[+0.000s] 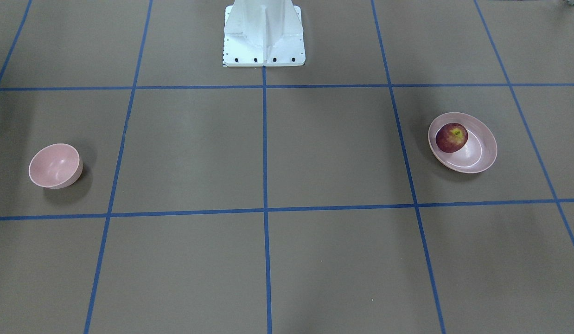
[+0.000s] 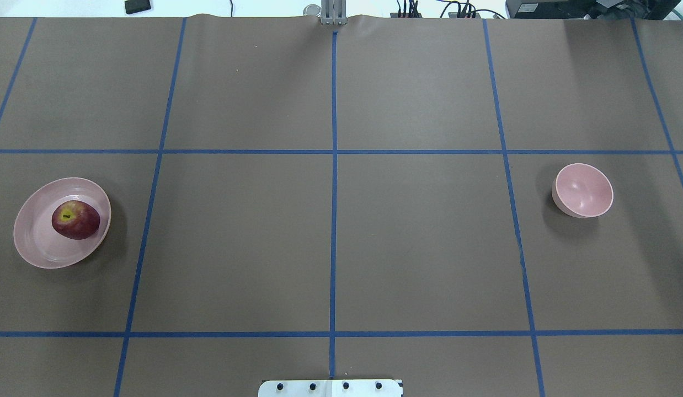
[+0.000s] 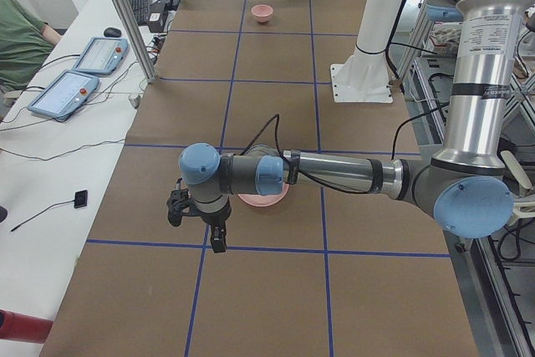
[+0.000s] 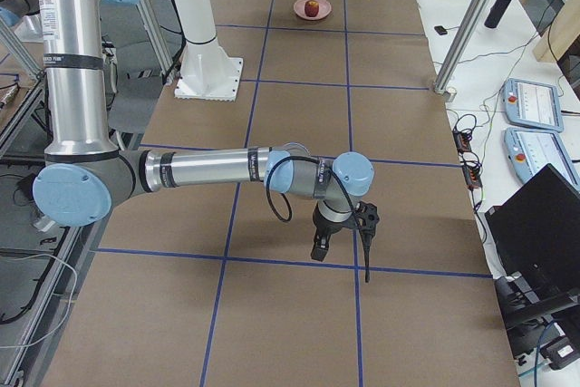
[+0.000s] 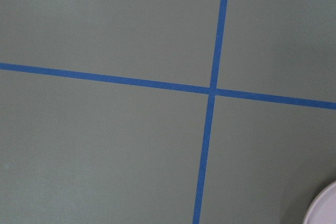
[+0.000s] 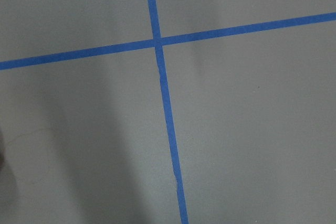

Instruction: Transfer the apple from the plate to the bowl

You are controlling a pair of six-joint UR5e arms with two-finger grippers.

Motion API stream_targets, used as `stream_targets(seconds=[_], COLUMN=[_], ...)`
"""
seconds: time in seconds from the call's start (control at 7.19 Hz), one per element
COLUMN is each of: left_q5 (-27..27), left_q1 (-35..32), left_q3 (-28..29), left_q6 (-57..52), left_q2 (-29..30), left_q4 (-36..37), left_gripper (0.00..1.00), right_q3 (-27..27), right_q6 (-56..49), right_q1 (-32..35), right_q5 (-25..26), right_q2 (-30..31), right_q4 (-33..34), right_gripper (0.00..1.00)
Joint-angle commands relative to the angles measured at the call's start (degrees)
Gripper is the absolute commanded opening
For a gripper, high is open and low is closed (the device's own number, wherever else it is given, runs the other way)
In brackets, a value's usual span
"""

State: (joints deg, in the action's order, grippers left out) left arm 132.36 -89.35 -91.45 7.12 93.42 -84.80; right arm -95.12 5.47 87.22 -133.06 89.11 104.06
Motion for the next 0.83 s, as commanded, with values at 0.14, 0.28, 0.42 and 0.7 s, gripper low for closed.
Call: stream_targets(seconds=[0.14, 0.28, 0.42, 0.7], left_q5=[-0.1, 0.0, 0.0, -0.3], left_q1=[0.0, 0.0, 0.0, 0.0], left_q3=[0.0, 0.0, 0.0, -0.1], left_q6=[0.0, 0.0, 0.0, 0.0], left_q2=[-0.1, -0.1, 0.0, 0.4], left_q4=[0.0, 0.0, 0.0, 0.1], left_gripper=[0.99, 0.99, 0.99, 0.99], right_q3=[-0.6, -0.6, -0.4, -0.8], right_q6=[-0.8, -0.7, -0.7, -0.1], right_q1=[0.7, 0.7, 0.6, 0.6], right_q5=[-0.3, 0.2, 0.2, 0.0], right_q2=[0.6, 0.6, 0.6, 0.3], right_q4=[0.0, 0.0, 0.0, -0.1], right_gripper=[1.0, 1.0, 1.0, 1.0])
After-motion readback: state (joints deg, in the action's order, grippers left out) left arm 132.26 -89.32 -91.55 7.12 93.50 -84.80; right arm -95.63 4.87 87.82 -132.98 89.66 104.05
